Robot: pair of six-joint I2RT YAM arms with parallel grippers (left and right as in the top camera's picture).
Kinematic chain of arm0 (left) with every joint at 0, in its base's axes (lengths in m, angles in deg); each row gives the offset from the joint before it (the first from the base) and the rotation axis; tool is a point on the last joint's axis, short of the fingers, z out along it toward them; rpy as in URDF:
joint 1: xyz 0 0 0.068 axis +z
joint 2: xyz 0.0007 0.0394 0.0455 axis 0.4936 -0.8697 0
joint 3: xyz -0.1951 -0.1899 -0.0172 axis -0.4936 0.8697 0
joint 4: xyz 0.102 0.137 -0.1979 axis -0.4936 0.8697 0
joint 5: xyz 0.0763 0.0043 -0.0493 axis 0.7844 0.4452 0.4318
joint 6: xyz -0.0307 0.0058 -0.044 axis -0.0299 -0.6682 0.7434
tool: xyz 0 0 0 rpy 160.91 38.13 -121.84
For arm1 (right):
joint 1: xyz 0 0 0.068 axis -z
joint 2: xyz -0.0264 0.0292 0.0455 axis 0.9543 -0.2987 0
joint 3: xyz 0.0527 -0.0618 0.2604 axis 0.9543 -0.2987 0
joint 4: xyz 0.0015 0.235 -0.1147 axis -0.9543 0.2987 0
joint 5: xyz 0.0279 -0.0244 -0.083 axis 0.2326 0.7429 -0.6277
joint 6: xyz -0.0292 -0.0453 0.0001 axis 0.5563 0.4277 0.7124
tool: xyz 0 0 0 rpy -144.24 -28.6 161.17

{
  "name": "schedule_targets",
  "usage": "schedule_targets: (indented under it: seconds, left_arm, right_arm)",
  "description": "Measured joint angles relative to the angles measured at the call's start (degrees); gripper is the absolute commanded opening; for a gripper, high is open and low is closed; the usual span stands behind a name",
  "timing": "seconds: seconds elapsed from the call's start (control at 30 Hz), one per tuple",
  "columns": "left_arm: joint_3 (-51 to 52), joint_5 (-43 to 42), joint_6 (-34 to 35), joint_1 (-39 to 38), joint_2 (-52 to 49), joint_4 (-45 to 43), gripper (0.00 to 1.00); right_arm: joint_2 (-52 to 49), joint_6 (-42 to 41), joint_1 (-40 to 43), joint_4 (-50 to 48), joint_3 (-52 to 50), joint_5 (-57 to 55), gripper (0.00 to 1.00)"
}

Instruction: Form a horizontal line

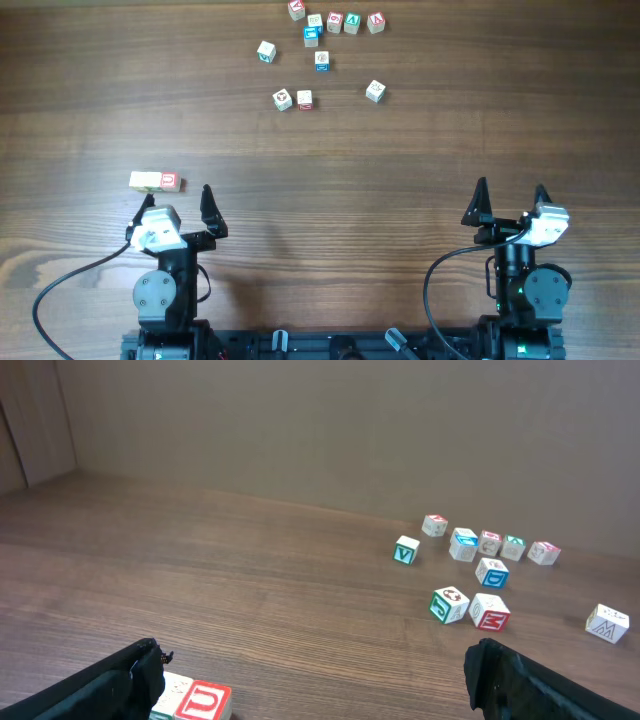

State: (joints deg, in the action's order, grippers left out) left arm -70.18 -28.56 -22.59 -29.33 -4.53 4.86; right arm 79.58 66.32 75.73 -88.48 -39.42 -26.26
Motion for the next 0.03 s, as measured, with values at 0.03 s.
schedule_targets:
  seconds: [0.03]
  left_arm:
    - [0.0,0.0,0.0,0.0,0.0,0.0,1.0]
  right_arm:
    - [0.0,0.0,0.0,0.0,0.0,0.0,1.0]
